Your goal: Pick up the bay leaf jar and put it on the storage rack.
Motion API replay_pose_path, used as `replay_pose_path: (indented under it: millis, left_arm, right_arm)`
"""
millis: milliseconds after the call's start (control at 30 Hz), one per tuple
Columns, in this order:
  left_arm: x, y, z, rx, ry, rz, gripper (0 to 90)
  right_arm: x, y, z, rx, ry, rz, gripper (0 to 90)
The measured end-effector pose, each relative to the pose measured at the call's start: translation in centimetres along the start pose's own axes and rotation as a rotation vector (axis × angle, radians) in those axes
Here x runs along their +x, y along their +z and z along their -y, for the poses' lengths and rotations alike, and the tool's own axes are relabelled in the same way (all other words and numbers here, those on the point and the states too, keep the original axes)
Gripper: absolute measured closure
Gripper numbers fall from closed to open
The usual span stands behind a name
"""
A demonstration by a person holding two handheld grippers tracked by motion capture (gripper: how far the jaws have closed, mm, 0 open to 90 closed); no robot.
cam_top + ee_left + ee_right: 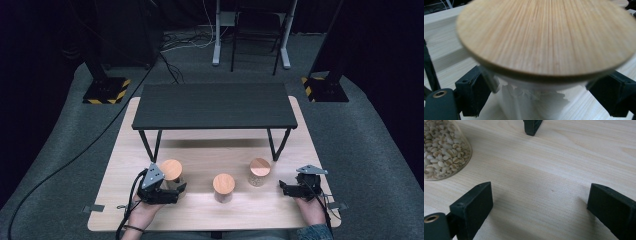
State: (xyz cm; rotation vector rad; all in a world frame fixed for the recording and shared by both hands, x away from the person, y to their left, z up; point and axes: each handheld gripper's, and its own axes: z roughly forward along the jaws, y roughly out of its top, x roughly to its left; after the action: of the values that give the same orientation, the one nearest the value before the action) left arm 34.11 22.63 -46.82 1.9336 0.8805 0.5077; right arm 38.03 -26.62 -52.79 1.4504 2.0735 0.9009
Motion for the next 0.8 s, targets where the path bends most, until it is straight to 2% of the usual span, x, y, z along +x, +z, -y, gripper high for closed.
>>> replay_pose_path:
  millis: [133, 167, 233, 567, 800]
  left_arm:
    - [0.1, 0.3, 0.1, -0.014, 0.002, -0.012, 17.4]
    - [0.1, 0.3, 0.1, -0.014, 0.002, -0.012, 22.1]
    - [0.2, 0.2, 0.1, -0.025, -0.002, -0.005, 24.7]
    - [0.2, 0.0, 0.0, -0.022, -0.001, -0.017, 25.0]
    - [0.2, -1.0, -0.8, -0.055, -0.02, 0.005, 25.0]
  right_arm:
    - [0.0, 0.0, 0.0, 0.0, 0.0, 0.0, 5.4]
    - [0.0, 0.0, 0.0, 0.0, 0.0, 0.0, 5.4]
    - [0.0, 0.0, 0.0, 0.0, 0.0, 0.0, 5.4]
    - [0.0, 0.0, 0.0, 0.0, 0.0, 0.0, 5.4]
    - [0.0, 0.0, 0.0, -0.001, -0.002, 0.0, 5.4]
